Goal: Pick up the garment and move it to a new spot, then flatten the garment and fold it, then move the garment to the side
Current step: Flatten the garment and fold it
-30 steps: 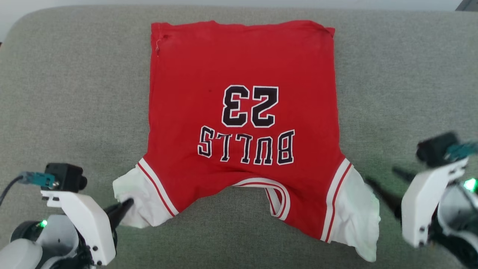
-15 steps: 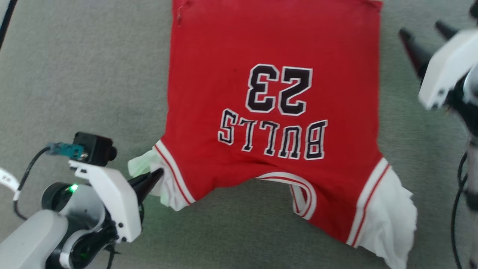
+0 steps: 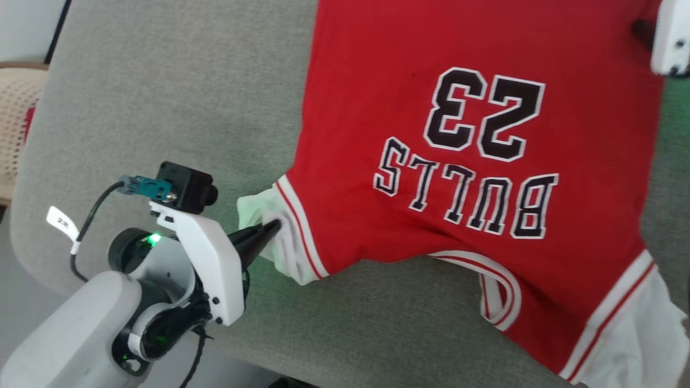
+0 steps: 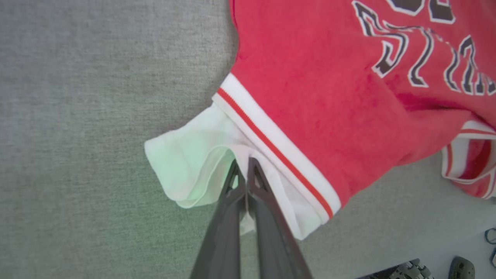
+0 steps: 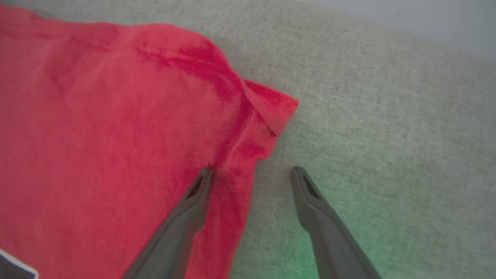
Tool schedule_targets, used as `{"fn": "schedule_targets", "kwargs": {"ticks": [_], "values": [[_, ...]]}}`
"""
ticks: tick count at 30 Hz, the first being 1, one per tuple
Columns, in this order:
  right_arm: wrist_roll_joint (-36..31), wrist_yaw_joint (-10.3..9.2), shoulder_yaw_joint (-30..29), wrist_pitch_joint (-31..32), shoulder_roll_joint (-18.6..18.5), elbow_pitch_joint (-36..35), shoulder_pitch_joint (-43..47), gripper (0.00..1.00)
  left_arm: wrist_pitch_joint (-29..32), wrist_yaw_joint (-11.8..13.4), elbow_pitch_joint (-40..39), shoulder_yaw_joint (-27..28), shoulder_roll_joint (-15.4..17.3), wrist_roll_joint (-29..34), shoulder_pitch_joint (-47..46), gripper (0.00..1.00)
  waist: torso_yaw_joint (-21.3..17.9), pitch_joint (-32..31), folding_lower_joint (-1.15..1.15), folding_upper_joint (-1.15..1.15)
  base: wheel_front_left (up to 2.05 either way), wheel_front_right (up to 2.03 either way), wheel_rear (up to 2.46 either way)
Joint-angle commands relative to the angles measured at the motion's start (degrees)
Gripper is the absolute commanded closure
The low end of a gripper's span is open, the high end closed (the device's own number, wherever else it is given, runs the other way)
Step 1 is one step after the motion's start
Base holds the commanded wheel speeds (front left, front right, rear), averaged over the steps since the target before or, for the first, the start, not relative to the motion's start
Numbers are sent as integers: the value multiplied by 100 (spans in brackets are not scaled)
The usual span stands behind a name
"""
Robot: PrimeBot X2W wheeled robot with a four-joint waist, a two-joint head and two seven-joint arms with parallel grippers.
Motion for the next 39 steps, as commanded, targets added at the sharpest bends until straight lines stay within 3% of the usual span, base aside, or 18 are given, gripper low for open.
{"fn": "schedule_targets", "kwargs": {"ticks": [1,4,5,6,10,15,21,25,33,39], "values": [[-82,-2,-73,160,59,340,27,0,-26,-46,56,-20,-52,2,-95,100,126,107,0,0,0,0,0],[-183,-1,-143,519,153,893,69,0,-52,-88,143,-36,-132,-20,-121,100,168,127,0,0,0,0,0],[-237,-1,-59,650,146,1042,118,34,-61,-103,175,-42,-159,-32,-128,100,179,126,0,0,0,0,0],[-213,0,21,709,151,1144,158,100,-71,-115,206,-41,-167,-39,-134,100,180,123,0,0,0,0,0],[-191,-2,252,535,21,1157,156,100,-98,-129,285,-10,-180,-72,-142,100,128,93,0,0,0,0,0],[338,-1,928,293,-90,788,130,100,-176,-80,350,120,-49,-108,-41,100,-142,-70,0,0,0,0,0],[1414,-2,1904,288,-480,-273,473,100,-227,81,265,332,262,-177,131,100,-596,-372,0,0,0,0,0],[2112,-3,2233,475,-839,-1238,943,100,-205,212,141,438,495,-216,311,100,-891,-566,0,0,0,0,0],[2933,-3,1868,1105,-1255,-3065,2488,100,-166,475,-185,574,814,-278,633,100,-1323,-890,0,0,0,0,0],[3099,-3,1107,1763,-1164,-4255,4009,100,-123,636,-402,592,952,-348,872,100,-1492,-1088,0,0,0,0,0]]}}
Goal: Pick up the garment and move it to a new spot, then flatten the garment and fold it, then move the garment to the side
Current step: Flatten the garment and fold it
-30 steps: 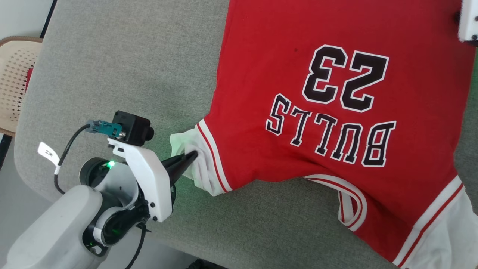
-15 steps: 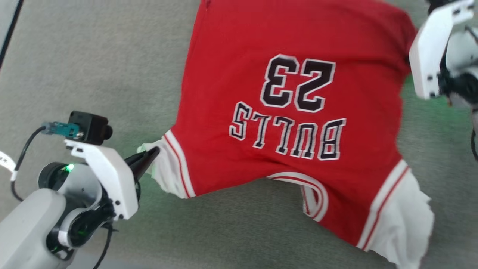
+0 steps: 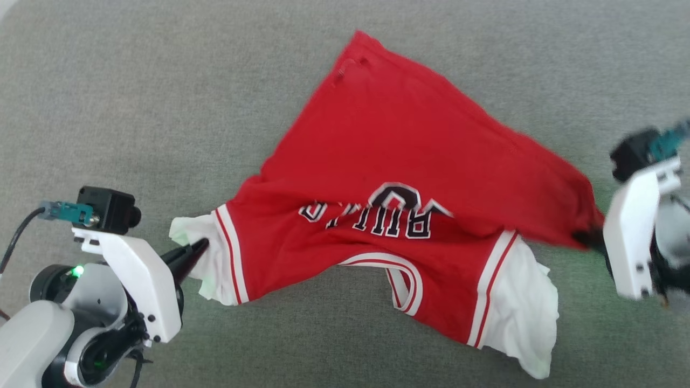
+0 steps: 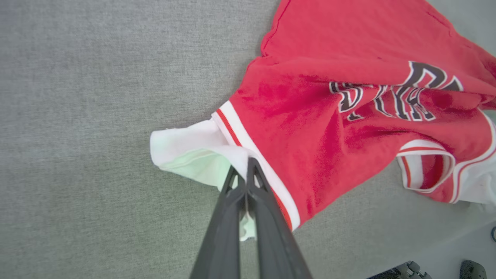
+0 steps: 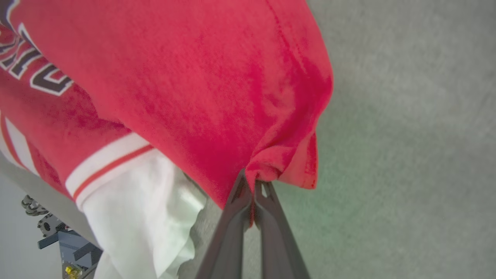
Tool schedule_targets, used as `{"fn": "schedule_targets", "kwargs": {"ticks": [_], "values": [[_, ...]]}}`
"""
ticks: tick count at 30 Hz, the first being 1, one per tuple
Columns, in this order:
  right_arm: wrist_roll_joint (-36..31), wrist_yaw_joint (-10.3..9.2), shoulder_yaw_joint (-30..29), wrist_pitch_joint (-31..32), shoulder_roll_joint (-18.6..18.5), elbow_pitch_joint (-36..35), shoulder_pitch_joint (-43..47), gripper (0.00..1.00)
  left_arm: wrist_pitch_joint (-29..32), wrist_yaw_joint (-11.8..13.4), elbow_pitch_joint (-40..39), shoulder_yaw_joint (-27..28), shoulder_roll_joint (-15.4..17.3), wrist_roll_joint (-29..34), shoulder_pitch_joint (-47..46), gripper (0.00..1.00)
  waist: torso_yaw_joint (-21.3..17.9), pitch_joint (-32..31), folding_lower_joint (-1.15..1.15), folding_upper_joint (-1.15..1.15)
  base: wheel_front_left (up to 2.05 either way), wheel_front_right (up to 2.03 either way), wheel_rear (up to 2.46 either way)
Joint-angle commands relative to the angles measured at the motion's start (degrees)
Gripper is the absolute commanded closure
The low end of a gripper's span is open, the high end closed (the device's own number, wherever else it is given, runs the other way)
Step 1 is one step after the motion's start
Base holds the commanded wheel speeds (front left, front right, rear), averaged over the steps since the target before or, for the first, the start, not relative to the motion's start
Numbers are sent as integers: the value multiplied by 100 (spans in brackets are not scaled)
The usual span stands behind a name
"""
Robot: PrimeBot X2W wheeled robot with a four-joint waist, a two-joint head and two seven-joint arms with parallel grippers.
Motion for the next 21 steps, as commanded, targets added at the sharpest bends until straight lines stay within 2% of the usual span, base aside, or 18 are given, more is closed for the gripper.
{"fn": "schedule_targets", "kwargs": {"ticks": [1,6,11,12,13,14,15,19,21], "values": [[-75,-2,-275,146,98,-355,461,100,16,45,-72,17,48,-39,106,100,-82,-102,0,0,0,0,0],[-355,-2,-871,187,465,-878,1388,100,38,77,-177,8,68,-68,180,100,-77,-153,0,0,0,0,0],[-747,-3,-997,-336,702,-493,1643,98,61,16,-145,-50,8,-87,169,100,-42,-226,0,0,0,0,0],[-799,-3,-992,-461,729,-325,1631,87,66,6,-132,-59,3,-88,166,100,-34,-238,0,0,0,0,0],[-813,-3,-989,-570,768,-139,1618,61,69,1,-118,-73,-6,-86,159,100,-21,-256,0,0,0,0,0],[-871,-3,-955,-689,739,11,1579,13,72,-18,-108,-87,-19,-87,148,100,-6,-269,0,0,0,0,0],[-913,-5,-910,-785,704,122,1551,0,83,-33,-96,-100,-35,-92,138,100,8,-280,0,0,0,0,0],[-927,-8,-839,-908,637,218,1466,0,92,-56,-73,-131,-62,-79,127,100,36,-303,0,0,0,0,0],[-919,-8,-840,-884,570,12,1414,0,82,-54,-72,-131,-68,-83,140,100,43,-306,0,0,0,0,0]]}}
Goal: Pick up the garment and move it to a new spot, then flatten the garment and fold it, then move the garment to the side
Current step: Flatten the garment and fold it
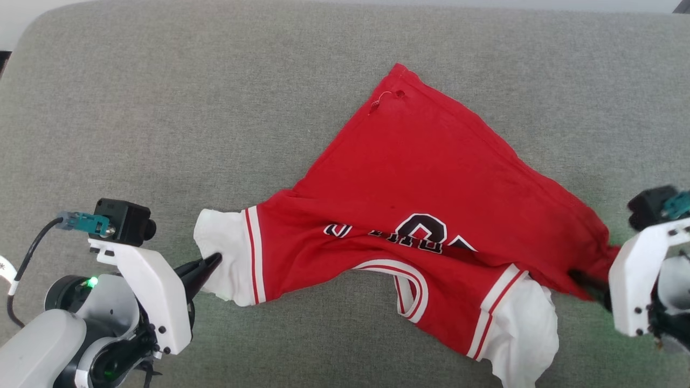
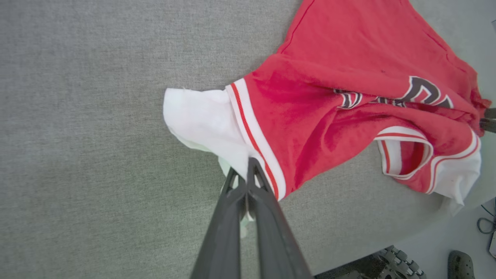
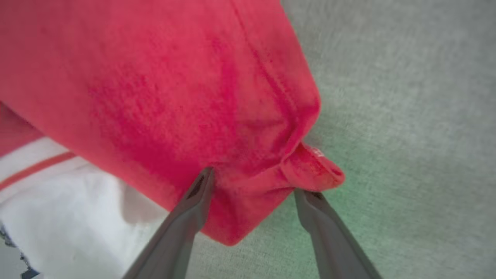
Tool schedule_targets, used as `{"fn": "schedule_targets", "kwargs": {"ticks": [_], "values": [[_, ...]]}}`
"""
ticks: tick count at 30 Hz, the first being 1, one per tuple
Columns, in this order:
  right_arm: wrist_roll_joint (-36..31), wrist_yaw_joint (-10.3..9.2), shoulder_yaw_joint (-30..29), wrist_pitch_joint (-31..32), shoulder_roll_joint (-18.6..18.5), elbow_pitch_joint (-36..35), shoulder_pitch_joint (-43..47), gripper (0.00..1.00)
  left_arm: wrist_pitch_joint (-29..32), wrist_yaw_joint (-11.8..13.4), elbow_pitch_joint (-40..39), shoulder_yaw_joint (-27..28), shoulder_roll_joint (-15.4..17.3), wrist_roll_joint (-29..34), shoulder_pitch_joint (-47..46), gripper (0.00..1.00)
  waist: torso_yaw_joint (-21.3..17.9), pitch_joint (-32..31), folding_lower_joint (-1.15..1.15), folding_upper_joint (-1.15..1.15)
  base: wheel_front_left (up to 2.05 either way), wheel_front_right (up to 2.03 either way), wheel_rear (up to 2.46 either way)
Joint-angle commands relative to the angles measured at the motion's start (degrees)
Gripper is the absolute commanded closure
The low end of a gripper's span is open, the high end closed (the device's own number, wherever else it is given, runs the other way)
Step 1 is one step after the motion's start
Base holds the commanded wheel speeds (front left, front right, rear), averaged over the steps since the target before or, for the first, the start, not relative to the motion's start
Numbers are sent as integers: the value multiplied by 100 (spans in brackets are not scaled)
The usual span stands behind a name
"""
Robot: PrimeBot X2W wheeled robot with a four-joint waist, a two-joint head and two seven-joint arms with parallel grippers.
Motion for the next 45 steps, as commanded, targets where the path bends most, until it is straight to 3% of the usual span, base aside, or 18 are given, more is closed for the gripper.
{"fn": "schedule_targets", "kwargs": {"ticks": [1,9,16,23,29,38,45], "values": [[6,-14,-41,18,13,-153,-52,0,-10,-1,2,8,-17,-22,9,100,2,5,0,0,0,0,0],[-148,-13,-427,296,97,-1527,-288,0,-77,-31,-37,27,-67,-15,-32,100,77,131,0,0,0,0,0],[-337,-9,-155,-110,49,-1771,-1121,0,-77,-163,-2,-80,-214,98,-254,100,375,354,0,0,0,0,0],[-427,-9,499,-775,37,-628,-2358,0,-34,-419,188,-289,-555,245,-618,100,891,598,0,0,0,0,0],[-382,-9,1296,-963,-208,1035,-3619,0,-13,-714,474,-528,-974,347,-1036,100,1448,856,0,0,0,0,0],[-96,-9,2377,-838,-582,3017,-4833,0,-43,-1083,948,-780,-1484,427,-1451,100,2081,1167,0,0,0,0,0],[466,-6,3247,-282,-566,3975,-4894,0,-109,-1224,1223,-853,-1702,407,-1564,100,2252,1267,0,0,0,0,0]]}}
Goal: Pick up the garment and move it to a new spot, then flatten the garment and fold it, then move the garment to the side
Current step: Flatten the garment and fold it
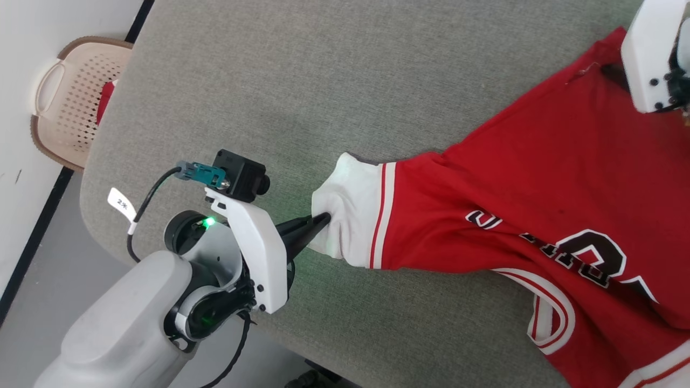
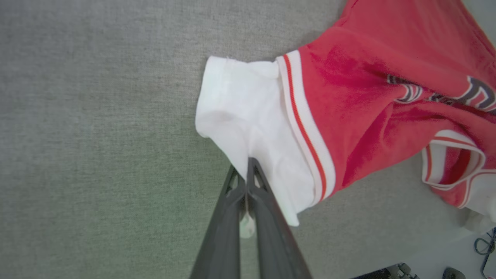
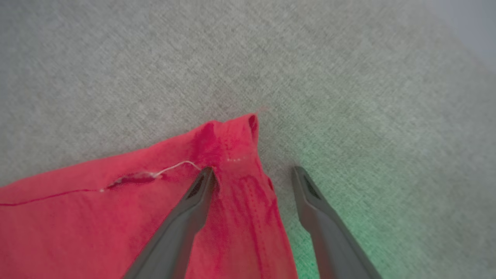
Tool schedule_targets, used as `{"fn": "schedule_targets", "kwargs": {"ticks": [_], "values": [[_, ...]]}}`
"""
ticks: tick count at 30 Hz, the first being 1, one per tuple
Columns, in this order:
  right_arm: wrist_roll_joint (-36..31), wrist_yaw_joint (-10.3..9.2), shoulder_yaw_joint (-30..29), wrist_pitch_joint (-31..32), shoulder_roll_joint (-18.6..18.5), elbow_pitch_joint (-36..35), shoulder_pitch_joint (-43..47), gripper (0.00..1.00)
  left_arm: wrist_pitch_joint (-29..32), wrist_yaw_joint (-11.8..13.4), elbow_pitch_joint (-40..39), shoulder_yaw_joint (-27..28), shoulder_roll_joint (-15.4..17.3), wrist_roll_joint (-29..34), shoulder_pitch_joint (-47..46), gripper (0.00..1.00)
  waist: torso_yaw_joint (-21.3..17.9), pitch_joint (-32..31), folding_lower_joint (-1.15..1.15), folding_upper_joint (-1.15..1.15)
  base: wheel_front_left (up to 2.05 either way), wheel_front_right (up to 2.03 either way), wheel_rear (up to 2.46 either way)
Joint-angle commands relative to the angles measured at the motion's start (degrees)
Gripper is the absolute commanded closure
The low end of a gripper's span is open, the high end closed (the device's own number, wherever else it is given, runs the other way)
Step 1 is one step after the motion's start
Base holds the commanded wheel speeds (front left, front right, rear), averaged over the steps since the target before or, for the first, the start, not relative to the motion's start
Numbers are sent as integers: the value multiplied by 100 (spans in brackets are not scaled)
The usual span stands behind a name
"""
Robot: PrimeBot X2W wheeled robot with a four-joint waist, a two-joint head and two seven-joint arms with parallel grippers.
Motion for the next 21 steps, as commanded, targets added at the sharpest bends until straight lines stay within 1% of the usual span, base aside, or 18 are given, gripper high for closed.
{"fn": "schedule_targets", "kwargs": {"ticks": [1,3,4,5,7,12,17,19,21], "values": [[101,6,298,216,130,331,495,0,-27,-35,23,-6,-40,4,-76,100,28,26,0,0,0,0,0],[270,21,571,458,104,513,581,0,-29,-53,100,-9,-58,-10,-99,100,30,15,0,0,0,0,0],[340,25,695,582,76,557,610,21,-28,-46,138,-8,-62,-14,-112,100,22,3,0,0,0,0,0],[423,25,807,627,44,579,625,100,-20,-55,182,-6,-58,-16,-126,100,7,-25,0,0,0,0,0],[528,26,929,571,-42,544,526,100,15,-47,246,23,-41,-57,-149,100,-57,-83,0,0,0,0,0],[773,14,782,-85,-126,396,167,100,180,13,358,183,165,-129,-347,100,-346,-349,0,0,0,0,0],[933,2,783,-671,-177,-97,-5,100,413,163,342,449,569,-103,-713,100,-804,-713,0,0,0,0,0],[988,3,757,-900,-237,-294,9,100,547,273,293,550,763,-42,-901,100,-993,-867,0,0,0,0,0],[1031,3,716,-1072,-322,-522,65,100,701,326,216,621,936,1,-1096,100,-1183,-1013,0,0,0,0,0]]}}
